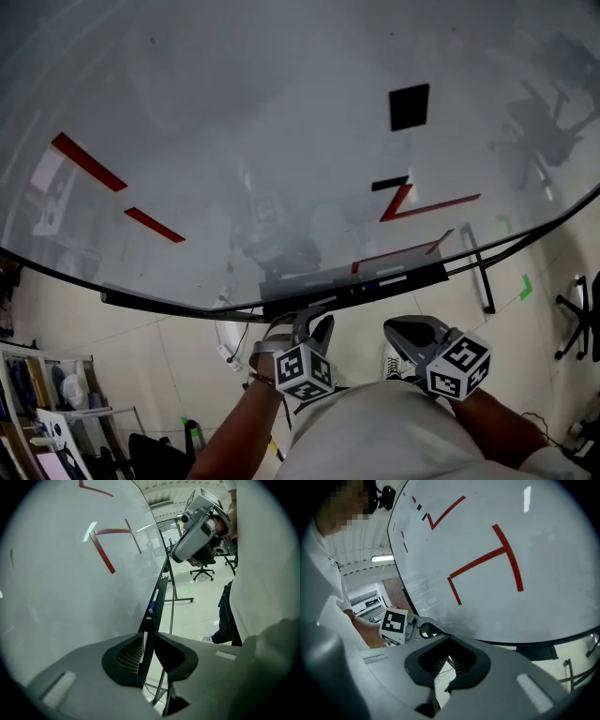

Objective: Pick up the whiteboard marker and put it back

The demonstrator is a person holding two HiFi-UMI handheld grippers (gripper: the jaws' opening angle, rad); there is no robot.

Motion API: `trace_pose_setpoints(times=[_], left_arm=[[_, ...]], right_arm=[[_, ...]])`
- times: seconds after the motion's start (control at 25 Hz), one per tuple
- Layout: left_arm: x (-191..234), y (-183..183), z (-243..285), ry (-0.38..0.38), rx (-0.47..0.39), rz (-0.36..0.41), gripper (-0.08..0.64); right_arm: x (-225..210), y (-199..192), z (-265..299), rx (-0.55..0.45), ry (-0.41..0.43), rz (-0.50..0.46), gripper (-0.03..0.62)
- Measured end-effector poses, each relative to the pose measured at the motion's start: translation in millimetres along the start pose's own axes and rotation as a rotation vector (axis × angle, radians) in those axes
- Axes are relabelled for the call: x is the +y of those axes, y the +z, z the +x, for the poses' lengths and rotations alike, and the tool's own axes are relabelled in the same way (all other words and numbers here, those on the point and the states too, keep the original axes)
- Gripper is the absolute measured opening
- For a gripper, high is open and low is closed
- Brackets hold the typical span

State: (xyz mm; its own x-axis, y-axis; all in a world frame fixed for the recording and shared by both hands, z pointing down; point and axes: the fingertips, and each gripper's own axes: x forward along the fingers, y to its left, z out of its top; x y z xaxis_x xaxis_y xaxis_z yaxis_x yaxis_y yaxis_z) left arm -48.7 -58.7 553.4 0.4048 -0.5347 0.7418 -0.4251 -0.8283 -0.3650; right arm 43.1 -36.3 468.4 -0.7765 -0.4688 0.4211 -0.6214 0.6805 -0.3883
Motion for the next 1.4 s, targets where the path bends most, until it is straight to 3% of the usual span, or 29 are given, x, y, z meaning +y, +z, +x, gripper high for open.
trace_pose_setpoints(times=[0.44, 1.4], left_arm=[[6.6, -6.4, 7.0, 0.028, 0.048, 0.056, 0.089], [11.6, -18.5, 39.0, -0.001, 0.143, 0.146, 0.1]], right_arm=[[-1.9, -3.6, -1.9, -0.008, -0.001, 0.011, 0.002], [-7.7, -8.7, -8.8, -0.004, -0.019, 0.023, 0.002]])
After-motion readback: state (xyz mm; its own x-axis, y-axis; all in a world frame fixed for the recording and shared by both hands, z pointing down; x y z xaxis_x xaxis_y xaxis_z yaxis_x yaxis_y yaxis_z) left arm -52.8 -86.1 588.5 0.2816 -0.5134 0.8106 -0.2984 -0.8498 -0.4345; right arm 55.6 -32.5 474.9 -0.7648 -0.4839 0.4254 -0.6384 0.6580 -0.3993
